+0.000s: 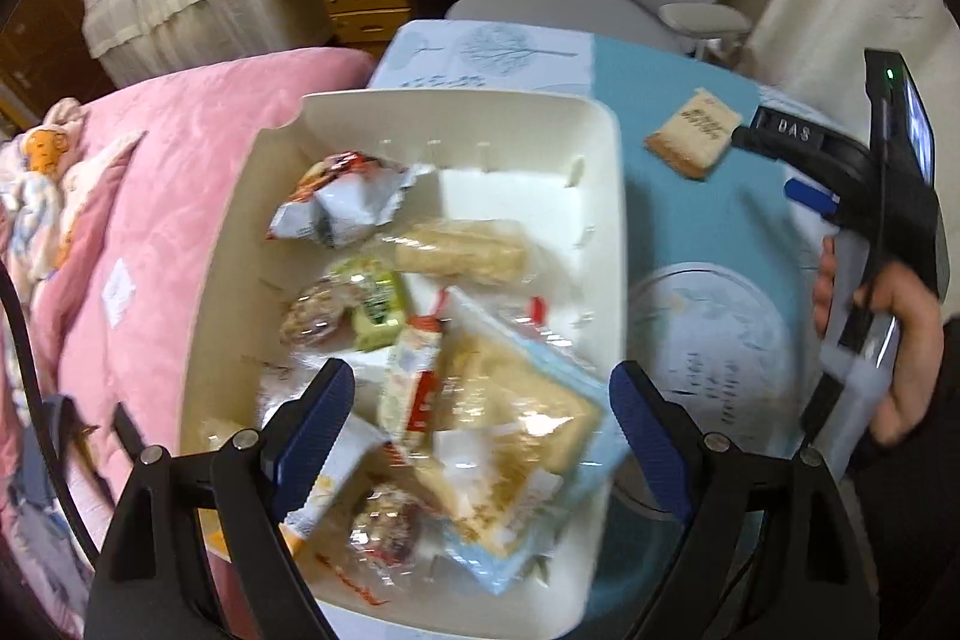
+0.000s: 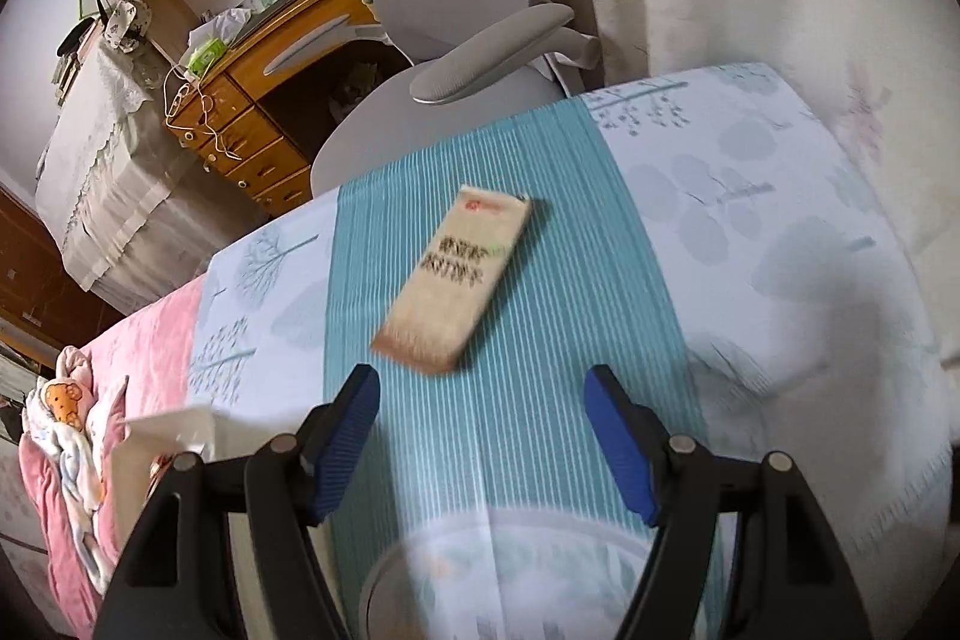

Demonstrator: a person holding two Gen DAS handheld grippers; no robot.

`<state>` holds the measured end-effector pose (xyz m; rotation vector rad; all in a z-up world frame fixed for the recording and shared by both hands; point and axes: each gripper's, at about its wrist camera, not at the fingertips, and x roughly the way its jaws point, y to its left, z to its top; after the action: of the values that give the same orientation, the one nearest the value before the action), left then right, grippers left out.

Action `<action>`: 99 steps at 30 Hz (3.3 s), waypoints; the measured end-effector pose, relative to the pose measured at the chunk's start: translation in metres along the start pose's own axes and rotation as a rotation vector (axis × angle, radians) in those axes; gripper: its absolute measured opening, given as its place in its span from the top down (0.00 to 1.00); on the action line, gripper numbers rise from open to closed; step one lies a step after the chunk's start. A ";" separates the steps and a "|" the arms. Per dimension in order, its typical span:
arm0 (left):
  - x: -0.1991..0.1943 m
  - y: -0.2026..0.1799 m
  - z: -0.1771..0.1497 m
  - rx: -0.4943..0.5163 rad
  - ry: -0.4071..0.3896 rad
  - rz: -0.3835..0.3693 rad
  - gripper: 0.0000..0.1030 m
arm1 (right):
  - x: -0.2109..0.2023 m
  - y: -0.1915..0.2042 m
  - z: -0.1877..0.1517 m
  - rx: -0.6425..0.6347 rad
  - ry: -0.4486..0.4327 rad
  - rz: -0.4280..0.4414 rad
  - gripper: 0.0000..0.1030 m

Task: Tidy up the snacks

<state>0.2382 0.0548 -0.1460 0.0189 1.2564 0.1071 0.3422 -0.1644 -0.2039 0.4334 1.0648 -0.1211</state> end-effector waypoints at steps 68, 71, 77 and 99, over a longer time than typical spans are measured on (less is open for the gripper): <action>-0.078 0.103 -0.073 -0.263 0.033 -0.101 0.16 | -0.145 0.039 -0.162 -0.164 0.099 -0.034 0.47; -0.085 0.119 -0.077 -0.230 0.014 -0.130 0.16 | -0.165 0.058 -0.174 -0.175 0.053 -0.014 0.47; -0.109 0.143 -0.090 -0.096 -0.081 -0.203 0.16 | -0.191 0.105 -0.201 -0.218 -0.010 0.071 0.47; -0.138 0.121 -0.162 0.108 -0.166 -0.387 0.16 | -0.220 0.077 -0.288 -0.110 0.105 0.119 0.22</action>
<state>0.0335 0.1549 -0.0569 -0.1195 1.0783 -0.2922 0.0221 -0.0028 -0.1095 0.4056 1.1402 0.0661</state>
